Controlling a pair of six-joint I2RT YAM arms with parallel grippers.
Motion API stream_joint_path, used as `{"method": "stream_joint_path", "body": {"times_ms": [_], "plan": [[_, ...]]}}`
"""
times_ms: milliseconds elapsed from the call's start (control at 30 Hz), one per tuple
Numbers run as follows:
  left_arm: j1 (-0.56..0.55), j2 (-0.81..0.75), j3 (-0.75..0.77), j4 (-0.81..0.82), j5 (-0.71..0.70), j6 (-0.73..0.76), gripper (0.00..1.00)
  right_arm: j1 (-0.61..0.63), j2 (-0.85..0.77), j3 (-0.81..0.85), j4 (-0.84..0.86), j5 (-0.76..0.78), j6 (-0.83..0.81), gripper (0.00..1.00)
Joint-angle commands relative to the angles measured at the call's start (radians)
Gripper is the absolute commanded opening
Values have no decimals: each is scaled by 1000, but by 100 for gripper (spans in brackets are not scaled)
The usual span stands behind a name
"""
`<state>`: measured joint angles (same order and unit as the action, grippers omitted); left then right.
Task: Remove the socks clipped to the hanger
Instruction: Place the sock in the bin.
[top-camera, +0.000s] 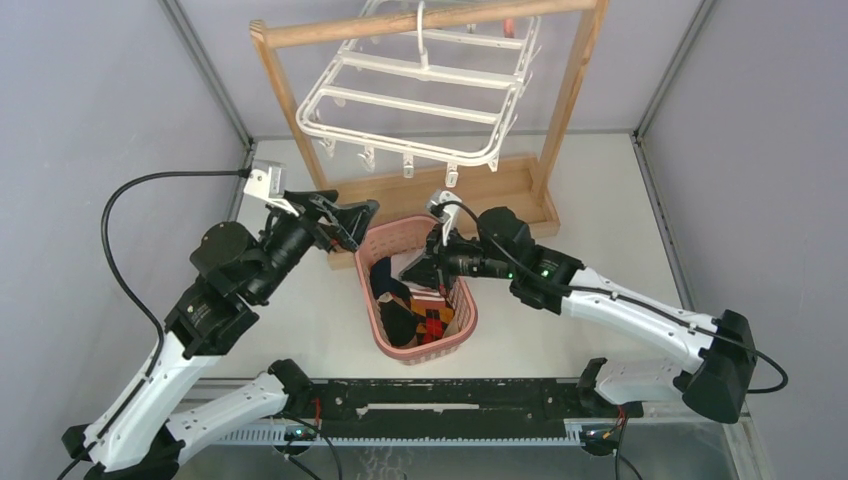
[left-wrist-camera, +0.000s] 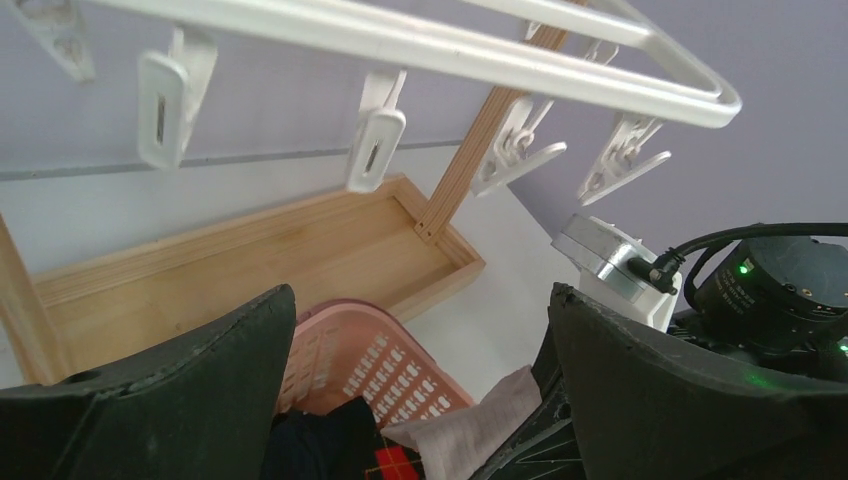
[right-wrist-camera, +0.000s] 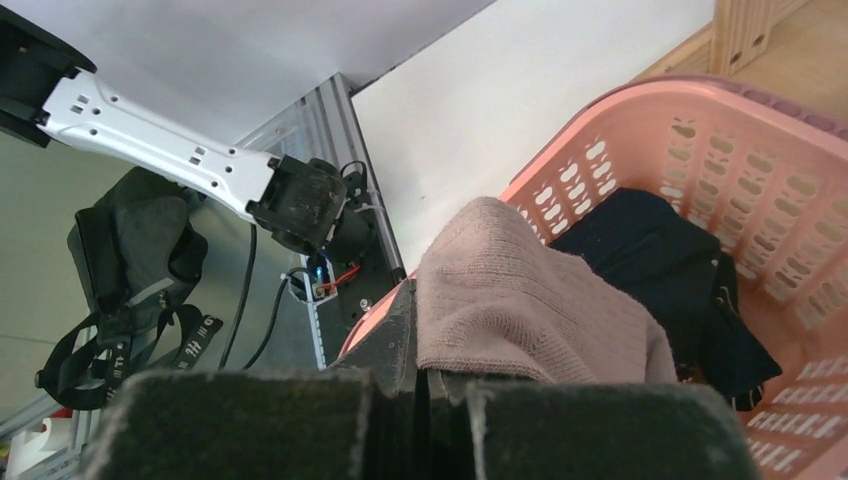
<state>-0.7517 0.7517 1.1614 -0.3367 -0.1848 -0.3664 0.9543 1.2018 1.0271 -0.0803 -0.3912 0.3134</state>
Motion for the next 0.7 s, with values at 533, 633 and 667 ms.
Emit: {"method": "stream_joint_path", "body": {"times_ms": [533,633,667], "plan": [[42,124,-80,-28,-15,-8,100,115,134,2,12,113,17,4],[54,142,-88,-21,4,-13,100,131,152,2,-9,146,16,9],[57,146,-92,-16,7,-14,100,133,157,0,-10,152,16,10]]}}
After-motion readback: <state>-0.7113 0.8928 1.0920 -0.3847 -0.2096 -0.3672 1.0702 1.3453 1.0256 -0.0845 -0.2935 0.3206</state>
